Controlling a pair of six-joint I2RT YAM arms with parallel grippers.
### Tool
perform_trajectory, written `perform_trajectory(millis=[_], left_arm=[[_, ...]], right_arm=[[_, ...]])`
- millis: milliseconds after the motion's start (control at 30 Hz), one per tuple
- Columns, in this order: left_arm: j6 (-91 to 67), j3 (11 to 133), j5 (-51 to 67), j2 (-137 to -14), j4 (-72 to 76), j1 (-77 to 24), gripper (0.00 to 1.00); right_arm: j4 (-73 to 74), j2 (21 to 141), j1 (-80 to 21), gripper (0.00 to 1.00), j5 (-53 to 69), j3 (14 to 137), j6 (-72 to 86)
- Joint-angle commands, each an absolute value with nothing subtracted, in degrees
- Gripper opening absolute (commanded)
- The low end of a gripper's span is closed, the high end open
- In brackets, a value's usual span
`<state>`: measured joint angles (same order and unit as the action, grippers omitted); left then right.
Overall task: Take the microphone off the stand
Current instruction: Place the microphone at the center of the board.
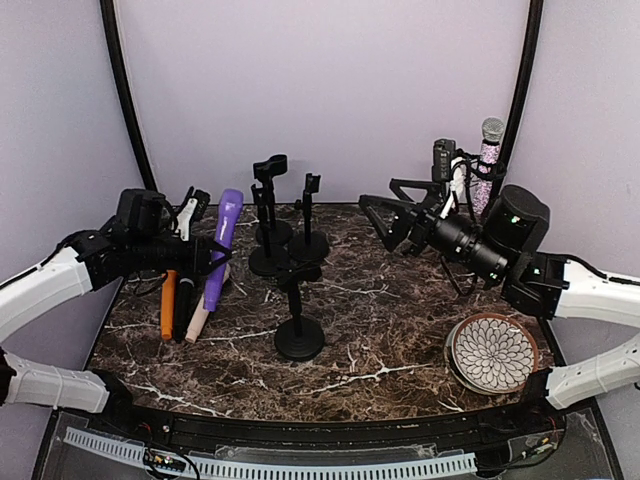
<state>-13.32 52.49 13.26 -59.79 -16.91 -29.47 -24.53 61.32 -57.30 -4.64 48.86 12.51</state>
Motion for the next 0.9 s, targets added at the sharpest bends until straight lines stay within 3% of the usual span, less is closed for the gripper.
perform_trajectory(millis=[0, 433, 867], left_arm=[[-14.54, 48.42, 9.93, -65.56, -19.08, -27.96, 0.00], [-13.16, 50.28, 7.53, -85.32, -17.99, -27.16, 0.00], [-13.29, 54.56, -4.17, -94.95, -21.58, -27.07, 0.10]], right_arm=[[-23.77, 60.78, -56.05, 0.98, -7.93, 47.73, 14.22], [-22.59, 57.96, -55.42, 0.98, -10.35, 44.53, 16.21], [-22.44, 57.22, -55.26, 0.98, -11.55, 43.59, 16.69]])
